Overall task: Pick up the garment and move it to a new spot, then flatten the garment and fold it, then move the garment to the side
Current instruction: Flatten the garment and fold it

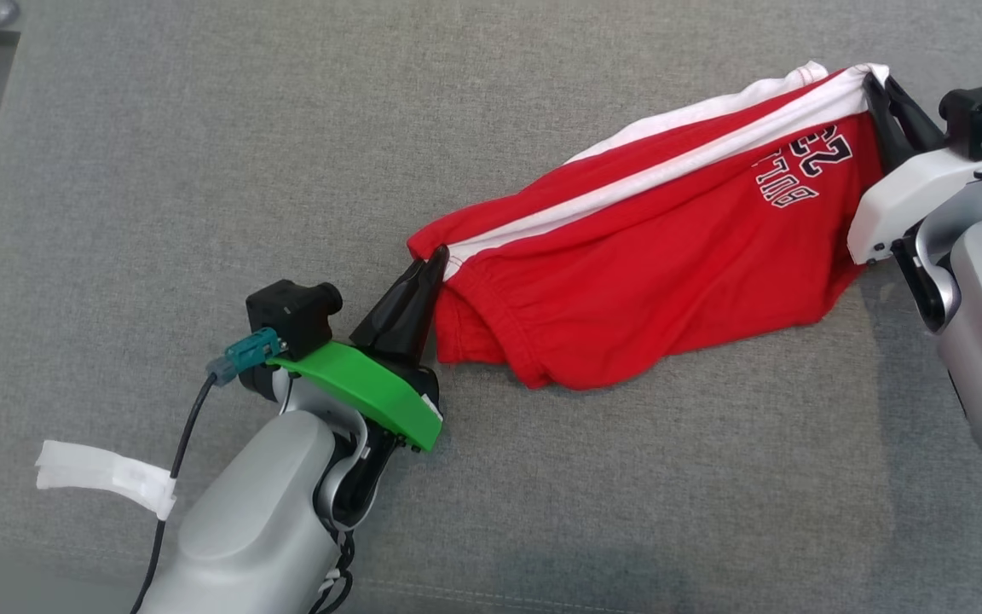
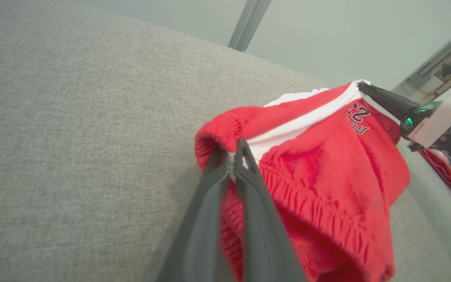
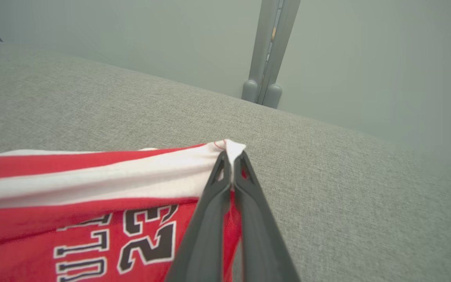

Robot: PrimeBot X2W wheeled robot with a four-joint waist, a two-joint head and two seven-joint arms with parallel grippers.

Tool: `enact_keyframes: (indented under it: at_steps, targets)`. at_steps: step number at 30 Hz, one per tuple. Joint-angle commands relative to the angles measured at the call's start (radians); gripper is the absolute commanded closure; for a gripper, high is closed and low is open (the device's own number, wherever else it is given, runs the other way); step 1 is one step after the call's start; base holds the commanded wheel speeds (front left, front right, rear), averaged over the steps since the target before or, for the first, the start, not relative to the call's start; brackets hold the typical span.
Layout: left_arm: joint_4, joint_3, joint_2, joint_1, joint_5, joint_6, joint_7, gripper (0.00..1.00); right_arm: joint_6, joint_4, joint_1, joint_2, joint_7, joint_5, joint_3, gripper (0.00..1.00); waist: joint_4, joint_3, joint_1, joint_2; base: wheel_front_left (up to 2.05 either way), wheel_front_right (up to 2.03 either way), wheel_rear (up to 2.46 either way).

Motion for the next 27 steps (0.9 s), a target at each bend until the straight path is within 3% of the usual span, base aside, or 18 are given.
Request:
enact_keyframes:
  at_steps: [1,8,9,10,11,12,27]
  targets:
    - [0.003,0.009,-0.005,-0.025,0.002,0.003,-0.002,1.00,-0.002,0.014,-0.031,-0.008,-0.007,0.006,0.005,1.00,0.019,0.024,-0.0001,0.0000,0.00,0.00,0.00]
    - [0.010,0.011,-0.015,-0.055,0.022,0.003,-0.002,0.98,-0.002,0.056,-0.075,-0.007,-0.012,0.001,0.018,1.00,0.026,0.044,-0.0001,0.0000,0.00,0.00,0.00]
    - [0.012,0.004,-0.016,-0.060,0.029,0.003,-0.002,0.64,-0.002,0.067,-0.077,-0.004,-0.013,0.005,0.017,1.00,0.026,0.045,-0.0001,0.0000,0.00,0.00,0.00]
    - [0.012,0.003,-0.018,-0.064,0.032,0.003,-0.002,0.21,-0.002,0.077,-0.079,-0.001,-0.013,0.008,0.015,0.78,0.026,0.046,-0.0001,0.0000,0.00,0.00,0.00]
    - [0.014,0.005,-0.020,-0.065,0.032,0.003,-0.002,0.00,-0.002,0.089,-0.079,0.004,-0.014,0.012,0.012,0.21,0.025,0.046,-0.0001,0.0000,0.00,0.00,0.00]
    - [0.015,0.008,-0.022,-0.065,0.034,0.003,-0.002,0.00,-0.002,0.097,-0.080,0.006,-0.015,0.014,0.011,0.00,0.025,0.045,-0.0001,0.0000,0.00,0.00,0.00]
    - [-0.025,0.151,-0.032,0.086,0.163,0.003,-0.001,0.00,-0.002,-0.023,0.137,0.022,-0.017,0.108,-0.014,0.00,0.001,-0.056,-0.0001,0.0000,0.00,0.00,0.00]
